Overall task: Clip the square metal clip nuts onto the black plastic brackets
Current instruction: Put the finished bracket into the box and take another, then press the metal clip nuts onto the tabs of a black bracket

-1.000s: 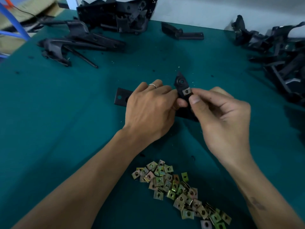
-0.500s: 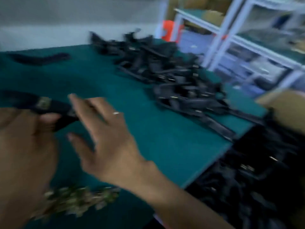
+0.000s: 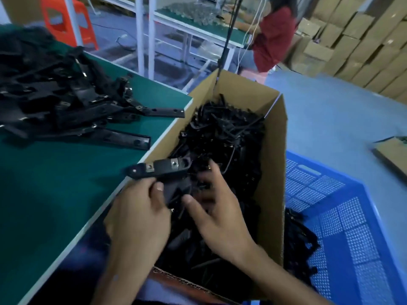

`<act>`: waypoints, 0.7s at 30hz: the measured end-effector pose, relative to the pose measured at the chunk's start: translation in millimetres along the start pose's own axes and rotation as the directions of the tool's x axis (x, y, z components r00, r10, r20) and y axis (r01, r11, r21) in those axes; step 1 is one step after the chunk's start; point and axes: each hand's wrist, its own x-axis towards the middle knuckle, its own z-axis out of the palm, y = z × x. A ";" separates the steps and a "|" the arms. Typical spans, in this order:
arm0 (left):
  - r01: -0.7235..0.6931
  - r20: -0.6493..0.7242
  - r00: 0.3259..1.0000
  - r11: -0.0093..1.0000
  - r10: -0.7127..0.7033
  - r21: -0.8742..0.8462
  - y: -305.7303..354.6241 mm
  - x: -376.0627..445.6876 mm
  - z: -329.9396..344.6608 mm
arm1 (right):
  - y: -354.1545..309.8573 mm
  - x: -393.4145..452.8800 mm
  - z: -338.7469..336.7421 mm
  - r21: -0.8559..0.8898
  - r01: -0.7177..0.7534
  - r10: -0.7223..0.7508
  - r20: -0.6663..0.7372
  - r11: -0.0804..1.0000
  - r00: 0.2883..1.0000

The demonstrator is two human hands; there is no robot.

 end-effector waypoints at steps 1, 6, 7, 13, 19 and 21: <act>0.135 0.122 0.985 0.985 -0.122 -0.104 9.4 -1.3 20.0 | 12.4 -10.1 -2.4 0.150 -0.190 0.184 0.055 0.970 0.981; 0.341 0.445 0.870 0.910 -0.211 -0.237 24.4 -13.1 119.9 | 61.9 -26.7 0.0 0.484 -0.614 0.550 0.286 0.623 0.784; 0.333 0.465 0.862 0.916 -0.200 -0.223 23.5 -16.2 133.5 | 70.2 -22.1 -0.1 0.500 -0.623 0.588 0.249 0.602 0.769; 0.411 0.704 0.667 0.909 -0.245 -0.073 -1.8 -10.2 160.1 | 120.3 45.3 12.2 0.537 -0.676 0.748 0.120 0.504 0.653; 0.365 0.611 0.757 0.926 -0.233 -0.100 -17.4 9.4 134.7 | 146.6 151.9 68.2 0.808 -0.579 0.778 0.290 0.114 0.558; 0.313 0.617 0.770 0.939 -0.164 -0.140 -26.6 3.9 112.6 | 150.8 192.1 87.5 0.819 -0.565 0.785 0.287 0.096 0.549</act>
